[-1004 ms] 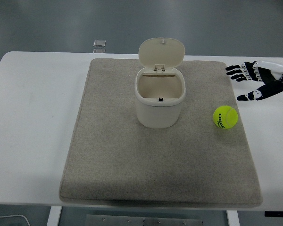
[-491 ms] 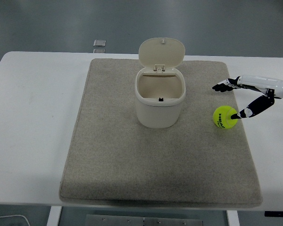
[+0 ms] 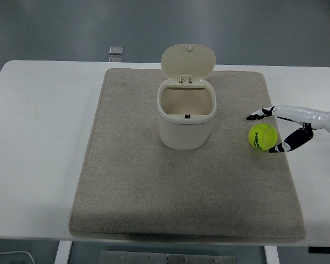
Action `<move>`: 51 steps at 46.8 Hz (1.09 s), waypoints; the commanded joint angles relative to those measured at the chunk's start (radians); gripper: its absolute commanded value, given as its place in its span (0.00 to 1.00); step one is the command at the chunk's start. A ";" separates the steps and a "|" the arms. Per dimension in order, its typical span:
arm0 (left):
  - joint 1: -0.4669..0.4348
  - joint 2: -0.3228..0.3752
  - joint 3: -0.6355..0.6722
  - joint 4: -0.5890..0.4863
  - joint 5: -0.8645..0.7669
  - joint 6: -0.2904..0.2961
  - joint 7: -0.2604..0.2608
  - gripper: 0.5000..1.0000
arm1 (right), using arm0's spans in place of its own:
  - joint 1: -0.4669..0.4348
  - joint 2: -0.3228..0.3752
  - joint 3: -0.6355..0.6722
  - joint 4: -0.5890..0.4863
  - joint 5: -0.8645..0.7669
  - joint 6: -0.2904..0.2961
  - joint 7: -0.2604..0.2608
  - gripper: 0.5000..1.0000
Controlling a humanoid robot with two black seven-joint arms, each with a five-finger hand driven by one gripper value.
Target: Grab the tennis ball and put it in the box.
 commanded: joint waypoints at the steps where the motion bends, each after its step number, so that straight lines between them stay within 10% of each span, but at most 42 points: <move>1: 0.000 0.000 0.000 0.000 0.000 0.000 0.000 0.98 | -0.007 0.002 -0.002 0.000 -0.002 -0.006 0.000 0.83; 51: 0.000 0.000 0.000 0.000 0.000 0.000 0.000 0.98 | -0.030 0.037 0.007 -0.025 -0.029 -0.047 -0.008 0.74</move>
